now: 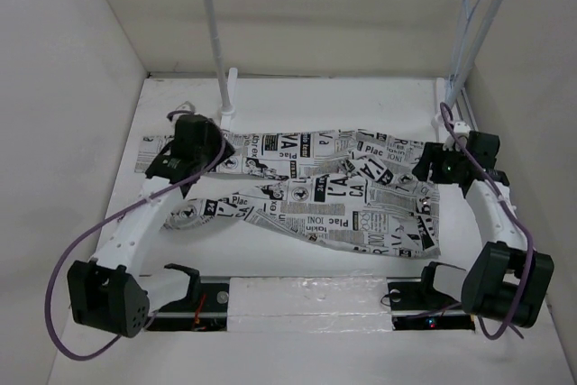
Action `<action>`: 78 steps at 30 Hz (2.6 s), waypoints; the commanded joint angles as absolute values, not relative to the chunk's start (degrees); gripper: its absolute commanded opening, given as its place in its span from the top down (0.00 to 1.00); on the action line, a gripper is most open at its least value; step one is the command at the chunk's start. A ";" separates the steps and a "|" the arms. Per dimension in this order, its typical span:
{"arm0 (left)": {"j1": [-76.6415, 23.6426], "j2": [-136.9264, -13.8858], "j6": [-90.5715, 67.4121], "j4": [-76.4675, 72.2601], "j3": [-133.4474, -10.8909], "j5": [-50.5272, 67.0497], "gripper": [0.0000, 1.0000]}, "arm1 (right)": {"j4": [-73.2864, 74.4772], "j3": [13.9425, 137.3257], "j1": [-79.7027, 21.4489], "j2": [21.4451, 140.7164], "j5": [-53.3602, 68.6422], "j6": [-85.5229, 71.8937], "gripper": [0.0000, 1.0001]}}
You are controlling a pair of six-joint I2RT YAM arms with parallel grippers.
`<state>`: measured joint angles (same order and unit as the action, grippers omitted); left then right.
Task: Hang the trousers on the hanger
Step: Flatten out the trousers at the center of the board.
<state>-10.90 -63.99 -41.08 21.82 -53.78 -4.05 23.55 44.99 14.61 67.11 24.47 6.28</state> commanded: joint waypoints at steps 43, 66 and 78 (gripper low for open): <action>-40.09 -69.17 -35.86 22.32 -57.48 -24.88 0.39 | 19.42 72.85 31.99 97.03 14.24 2.72 0.50; 3.52 -59.68 -34.80 27.41 -67.22 -0.97 0.50 | 3.60 76.22 -53.69 106.27 33.20 3.44 0.29; 2.99 -57.13 -32.52 28.39 -62.49 -2.81 0.50 | 5.36 92.37 -57.47 125.50 35.86 0.09 0.39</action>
